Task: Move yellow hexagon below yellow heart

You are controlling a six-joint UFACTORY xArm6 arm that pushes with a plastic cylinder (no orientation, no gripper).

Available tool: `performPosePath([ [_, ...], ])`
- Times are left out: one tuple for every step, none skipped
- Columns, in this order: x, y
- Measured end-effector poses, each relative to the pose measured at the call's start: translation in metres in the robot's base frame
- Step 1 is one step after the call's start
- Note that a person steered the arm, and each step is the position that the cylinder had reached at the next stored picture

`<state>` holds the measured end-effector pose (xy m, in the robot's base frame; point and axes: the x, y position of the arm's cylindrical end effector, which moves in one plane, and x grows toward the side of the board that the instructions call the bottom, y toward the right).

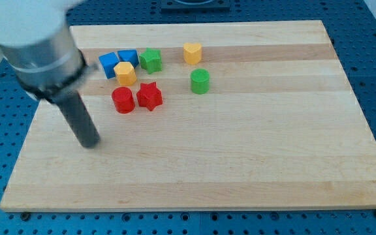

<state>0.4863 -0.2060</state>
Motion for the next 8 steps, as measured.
performPosePath([
  [-0.060, -0.029],
  [-0.123, -0.013],
  [-0.129, -0.003],
  [-0.115, 0.015],
  [-0.115, 0.047],
  [-0.122, 0.042],
  [-0.129, 0.036],
  [-0.138, 0.056],
])
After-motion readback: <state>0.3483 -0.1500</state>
